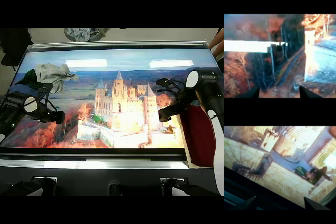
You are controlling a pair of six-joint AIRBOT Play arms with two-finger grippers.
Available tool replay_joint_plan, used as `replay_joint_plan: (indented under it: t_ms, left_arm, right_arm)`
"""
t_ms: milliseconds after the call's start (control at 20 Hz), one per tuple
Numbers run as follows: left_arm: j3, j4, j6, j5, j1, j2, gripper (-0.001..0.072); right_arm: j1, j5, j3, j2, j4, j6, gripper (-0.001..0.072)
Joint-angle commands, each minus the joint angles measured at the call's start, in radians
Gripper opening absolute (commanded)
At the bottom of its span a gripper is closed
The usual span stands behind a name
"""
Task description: Fold the shirts.
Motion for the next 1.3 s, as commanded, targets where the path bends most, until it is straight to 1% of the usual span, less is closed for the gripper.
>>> replay_joint_plan:
  t_ms: [0, 550, 600, 750, 850, 950, 1050, 1100, 1150, 1250]
  left_arm:
    - [0.000, 0.000, 0.000, 0.000, 0.000, 0.001, 0.0590]
    - [0.000, 0.000, 0.000, 0.000, 0.000, 0.001, 0.0590]
    - [0.000, 0.000, 0.000, 0.000, 0.000, 0.001, 0.0590]
    - [0.000, 0.000, 0.000, 0.001, 0.000, 0.001, 0.0590]
    - [0.000, 0.000, 0.000, 0.001, 0.000, 0.001, 0.0590]
    - [0.000, 0.000, 0.000, 0.013, 0.000, -0.003, 0.0590]
    - [0.000, 0.000, 0.000, 0.076, 0.000, -0.008, 0.0592]
    - [0.000, 0.000, 0.000, 0.121, 0.000, -0.008, 0.0623]
    - [0.002, 0.000, 0.000, 0.180, 0.000, -0.008, 0.0720]
    - [0.050, 0.000, -0.004, 0.270, 0.032, -0.037, 0.0720]
  right_arm:
    - [0.000, 0.000, 0.000, -0.001, 0.000, 0.000, 0.0688]
    - [0.000, 0.000, 0.000, -0.001, 0.000, 0.000, 0.0688]
    - [0.000, -0.021, 0.000, -0.001, 0.000, 0.001, 0.0688]
    - [0.000, -0.207, 0.000, -0.001, -0.001, 0.004, 0.0688]
    - [0.000, -0.281, 0.000, -0.001, 0.000, 0.004, 0.0688]
    - [0.000, -0.313, 0.000, -0.001, 0.000, 0.004, 0.0688]
    - [0.000, -0.314, 0.000, -0.001, 0.000, 0.004, 0.0688]
    - [0.000, -0.312, 0.000, -0.001, 0.000, 0.004, 0.0687]
    - [0.000, -0.330, 0.000, -0.001, 0.000, 0.004, 0.0688]
    - [0.000, -0.377, 0.000, -0.001, -0.001, 0.004, 0.0688]
